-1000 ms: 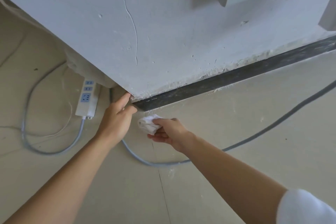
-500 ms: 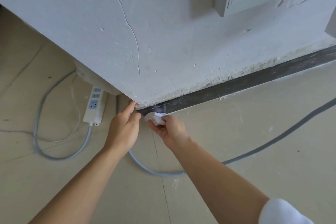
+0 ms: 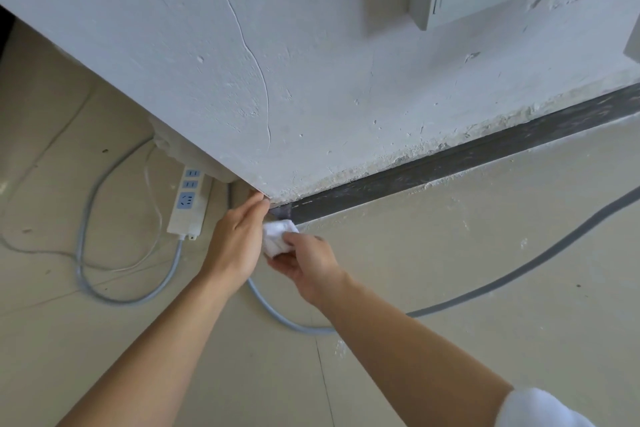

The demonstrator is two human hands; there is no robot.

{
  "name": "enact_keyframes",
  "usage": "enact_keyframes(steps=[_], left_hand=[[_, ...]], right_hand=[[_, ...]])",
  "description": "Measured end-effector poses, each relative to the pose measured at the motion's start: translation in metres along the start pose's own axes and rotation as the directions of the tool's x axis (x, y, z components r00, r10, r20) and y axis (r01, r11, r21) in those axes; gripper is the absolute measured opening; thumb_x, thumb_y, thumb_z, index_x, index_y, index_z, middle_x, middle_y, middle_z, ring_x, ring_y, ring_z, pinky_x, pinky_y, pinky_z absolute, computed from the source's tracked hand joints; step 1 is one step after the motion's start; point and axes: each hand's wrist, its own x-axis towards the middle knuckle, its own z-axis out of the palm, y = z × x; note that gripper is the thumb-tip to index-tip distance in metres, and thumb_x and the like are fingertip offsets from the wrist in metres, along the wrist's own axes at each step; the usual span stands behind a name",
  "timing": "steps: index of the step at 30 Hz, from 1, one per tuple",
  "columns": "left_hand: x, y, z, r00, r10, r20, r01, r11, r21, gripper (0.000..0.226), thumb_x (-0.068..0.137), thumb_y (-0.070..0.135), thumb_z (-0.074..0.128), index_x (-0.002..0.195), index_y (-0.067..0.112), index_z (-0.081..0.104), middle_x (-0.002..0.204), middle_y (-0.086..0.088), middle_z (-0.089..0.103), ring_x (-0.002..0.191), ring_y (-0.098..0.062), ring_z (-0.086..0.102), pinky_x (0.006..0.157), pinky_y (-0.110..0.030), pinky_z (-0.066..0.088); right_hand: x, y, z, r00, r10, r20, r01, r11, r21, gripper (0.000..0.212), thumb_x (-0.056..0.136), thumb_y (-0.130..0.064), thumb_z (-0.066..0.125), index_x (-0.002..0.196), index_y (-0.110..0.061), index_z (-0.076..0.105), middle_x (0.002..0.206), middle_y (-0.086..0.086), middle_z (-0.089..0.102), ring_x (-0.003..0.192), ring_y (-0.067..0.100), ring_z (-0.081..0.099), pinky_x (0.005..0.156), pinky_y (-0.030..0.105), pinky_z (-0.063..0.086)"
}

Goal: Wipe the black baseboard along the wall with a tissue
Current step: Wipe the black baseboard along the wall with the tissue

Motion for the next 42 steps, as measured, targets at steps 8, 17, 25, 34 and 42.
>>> enact_keyframes(steps=[8,17,25,34,42], left_hand=[[-0.009,0.002,-0.003,0.996,-0.015,0.089,0.017,1.000,-0.020,0.045,0.099,0.046,0.027,0.136,0.030,0.046,0.126,0.026,0.042,0.114,0.012,0.031,0.094,-0.012,0.021],[-0.007,0.004,-0.014,0.970,0.026,0.240,-0.059,0.990,0.130,0.047,0.098,0.049,0.022,0.144,0.040,0.024,0.137,0.038,0.017,0.128,0.015,0.014,0.104,-0.013,0.009],[-0.018,-0.016,-0.004,0.956,0.078,0.283,-0.202,0.874,0.443,0.059,0.097,0.046,0.015,0.150,0.025,0.002,0.155,0.018,-0.002,0.137,0.008,-0.008,0.106,-0.013,-0.003],[-0.021,-0.010,0.010,0.969,0.116,0.219,-0.240,0.658,0.713,0.064,0.097,0.048,0.013,0.150,0.016,0.000,0.158,0.003,-0.006,0.143,-0.005,-0.006,0.110,-0.018,-0.005],[-0.019,-0.005,0.014,0.972,0.108,0.210,-0.234,0.555,0.798,0.064,0.098,0.044,0.019,0.150,0.010,0.001,0.158,-0.003,-0.003,0.145,-0.011,-0.002,0.114,-0.023,0.002]], right_hand=[[-0.024,-0.051,-0.030,0.990,-0.098,0.104,0.056,0.934,0.354,0.021,0.091,0.009,0.040,0.086,0.012,0.060,0.076,0.021,0.067,0.064,0.025,0.068,0.060,0.028,0.061],[-0.014,-0.011,-0.034,1.000,0.028,-0.010,-0.027,0.996,0.082,0.019,0.092,-0.005,0.041,0.096,-0.001,0.060,0.083,0.015,0.063,0.064,0.022,0.060,0.050,0.023,0.054],[0.018,-0.009,-0.016,0.998,-0.058,0.023,0.054,0.989,0.135,0.027,0.095,0.004,0.040,0.114,0.013,0.056,0.092,0.020,0.064,0.079,0.024,0.065,0.060,0.028,0.058],[-0.006,-0.063,-0.088,0.914,-0.256,-0.315,0.355,0.879,0.318,0.016,0.091,0.003,0.046,0.100,0.006,0.059,0.090,0.022,0.063,0.072,0.026,0.064,0.063,0.032,0.061],[0.003,-0.012,-0.064,0.963,-0.198,-0.181,0.174,0.974,-0.142,0.021,0.093,-0.007,0.046,0.103,0.003,0.061,0.090,0.019,0.061,0.071,0.024,0.059,0.063,0.031,0.053]])
